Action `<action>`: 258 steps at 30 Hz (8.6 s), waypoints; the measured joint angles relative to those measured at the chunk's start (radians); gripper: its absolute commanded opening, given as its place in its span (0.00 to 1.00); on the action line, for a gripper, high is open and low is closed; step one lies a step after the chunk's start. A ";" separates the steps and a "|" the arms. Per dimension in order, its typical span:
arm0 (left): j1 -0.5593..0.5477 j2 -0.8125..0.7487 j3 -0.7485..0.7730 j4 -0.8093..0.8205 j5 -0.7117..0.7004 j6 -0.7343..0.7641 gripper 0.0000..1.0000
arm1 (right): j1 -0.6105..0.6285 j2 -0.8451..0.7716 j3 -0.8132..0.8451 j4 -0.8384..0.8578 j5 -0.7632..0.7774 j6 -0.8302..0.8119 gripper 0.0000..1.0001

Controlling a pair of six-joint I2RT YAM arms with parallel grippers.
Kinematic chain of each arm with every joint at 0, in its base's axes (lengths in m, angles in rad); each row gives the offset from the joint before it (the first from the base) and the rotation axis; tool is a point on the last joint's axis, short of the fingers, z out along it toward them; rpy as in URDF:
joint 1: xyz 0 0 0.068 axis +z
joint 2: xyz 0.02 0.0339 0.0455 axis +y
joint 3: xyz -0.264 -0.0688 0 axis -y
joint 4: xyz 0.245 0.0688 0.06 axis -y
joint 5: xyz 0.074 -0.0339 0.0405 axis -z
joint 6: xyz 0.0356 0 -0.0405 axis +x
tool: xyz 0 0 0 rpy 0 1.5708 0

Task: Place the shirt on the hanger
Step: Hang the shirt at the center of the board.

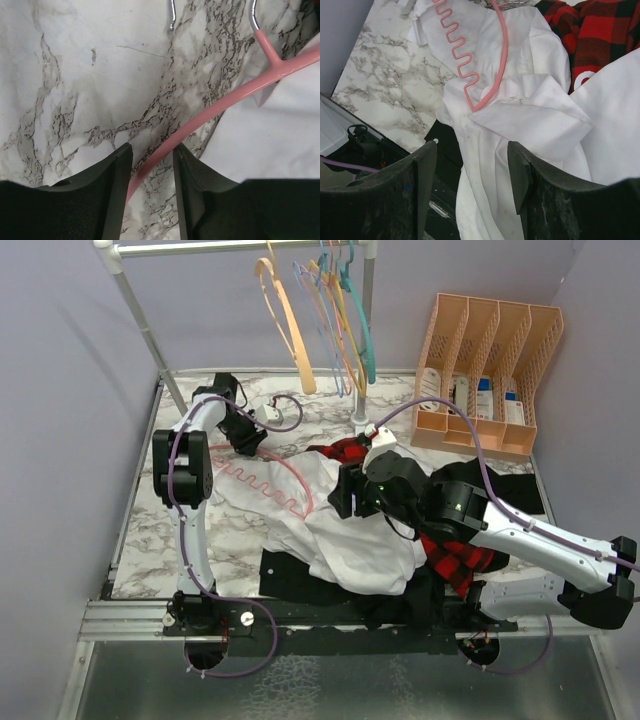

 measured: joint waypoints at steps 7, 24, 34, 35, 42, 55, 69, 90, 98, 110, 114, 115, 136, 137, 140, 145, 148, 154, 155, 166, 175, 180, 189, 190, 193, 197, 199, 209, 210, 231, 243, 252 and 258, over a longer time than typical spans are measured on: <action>-0.016 -0.043 -0.066 0.006 -0.024 0.040 0.01 | 0.000 -0.003 0.000 0.000 0.000 -0.001 0.58; -0.024 -0.295 -0.202 -0.089 -0.049 0.014 0.00 | 0.000 -0.169 -0.011 0.001 0.002 -0.019 0.55; -0.030 -0.641 -0.356 -0.208 -0.073 0.039 0.00 | 0.000 -0.173 -0.082 0.060 0.013 -0.114 0.52; -0.032 -0.681 -0.378 -0.217 -0.080 0.040 0.00 | 0.000 -0.174 -0.091 0.069 0.013 -0.117 0.50; -0.048 -0.993 -0.544 -0.204 -0.152 -0.006 0.00 | 0.000 -0.173 -0.100 0.139 -0.030 -0.124 0.46; -0.061 -1.408 -0.788 0.034 -0.250 -0.187 0.00 | 0.000 -0.257 -0.179 0.285 -0.072 -0.123 0.60; -0.075 -1.415 -0.895 0.101 -0.113 -0.207 0.00 | 0.000 -0.262 -0.092 0.084 -0.025 -0.418 0.62; -0.138 -1.424 -0.932 0.116 -0.058 -0.184 0.00 | 0.016 -0.195 -0.027 0.060 -0.386 -1.265 0.61; -0.159 -1.440 -0.918 0.041 -0.010 -0.145 0.00 | 0.016 -0.135 -0.010 -0.059 -0.567 -1.294 0.51; -0.180 -1.449 -0.919 -0.006 -0.005 -0.078 0.00 | 0.016 -0.137 0.010 -0.231 -0.661 -1.264 0.49; -0.182 -1.449 -0.922 -0.005 -0.005 -0.076 0.00 | 0.016 -0.121 0.029 -0.277 -0.699 -1.252 0.49; -0.183 -1.449 -0.923 -0.005 -0.005 -0.076 0.00 | 0.016 -0.114 0.029 -0.290 -0.710 -1.249 0.48; -0.193 -1.436 -0.927 -0.003 -0.005 -0.047 0.00 | 0.016 0.101 0.153 -0.369 -0.757 -1.341 0.59; -0.194 -1.436 -0.927 -0.002 -0.005 -0.045 0.00 | 0.016 0.103 0.153 -0.377 -0.757 -1.339 0.58; -0.199 -1.436 -0.927 -0.001 -0.006 -0.039 0.00 | 0.016 0.100 0.153 -0.396 -0.757 -1.327 0.55; -0.204 -1.435 -0.927 0.000 -0.007 -0.025 0.00 | 0.016 0.072 0.151 -0.437 -0.748 -1.278 0.45; -0.206 -1.435 -0.927 0.001 -0.008 -0.018 0.00 | 0.016 0.037 0.138 -0.440 -0.740 -1.249 0.34; -0.206 -1.435 -0.926 0.003 -0.013 0.000 0.00 | 0.016 -0.003 0.098 -0.441 -0.734 -1.213 0.01; -0.206 -1.435 -0.926 0.003 -0.015 0.002 0.00 | 0.016 -0.001 0.092 -0.441 -0.735 -1.210 0.01; -0.206 -1.415 -0.852 0.174 -0.088 -0.053 0.00 | 0.016 0.004 0.123 -0.450 -0.732 -1.205 0.01; -0.206 -1.402 -0.818 0.262 -0.100 -0.050 0.00 | 0.016 0.005 0.236 -0.448 -0.698 -1.245 0.01; -0.209 -1.403 -0.834 0.256 -0.121 -0.017 0.00 | 0.016 0.013 0.273 -0.448 -0.682 -1.266 0.01; -0.210 -1.418 -0.842 0.250 -0.161 0.044 0.00 | 0.016 -0.008 0.262 -0.450 -0.670 -1.270 0.01; -0.210 -1.418 -0.842 0.250 -0.159 0.041 0.00 | 0.016 -0.012 0.262 -0.450 -0.668 -1.272 0.01; -0.210 -1.418 -0.842 0.260 -0.140 0.018 0.00 | 0.016 -0.021 0.262 -0.445 -0.663 -1.280 0.01; -0.210 -1.416 -0.848 0.314 -0.098 -0.036 0.00 | 0.016 0.005 0.281 -0.426 -0.663 -1.307 0.01; -0.212 -1.414 -0.854 0.336 -0.089 -0.049 0.00 | 0.016 0.050 0.318 -0.417 -0.663 -1.324 0.01; -0.262 -1.408 -0.901 0.355 -0.071 -0.013 0.00 | 0.016 0.235 0.527 -0.306 -0.664 -1.451 0.01; -0.266 -1.408 -0.908 0.356 -0.070 -0.008 0.00 | 0.016 0.247 0.547 -0.298 -0.665 -1.460 0.01; -0.277 -1.408 -0.954 0.655 -0.051 -0.169 0.00 | 0.016 0.271 0.320 -0.084 -0.735 -1.385 0.84; -0.272 -1.410 -1.046 0.690 -0.037 -0.222 0.00 | 0.016 -0.085 0.264 0.115 -0.595 -1.303 0.79; -0.268 -1.439 -1.042 0.634 -0.010 -0.209 0.00 | 0.016 -0.330 -0.072 0.168 -0.370 -1.310 0.64; -0.268 -1.444 -1.000 0.522 0.019 -0.178 0.00 | 0.016 -0.268 -0.049 0.156 -0.342 -1.290 0.63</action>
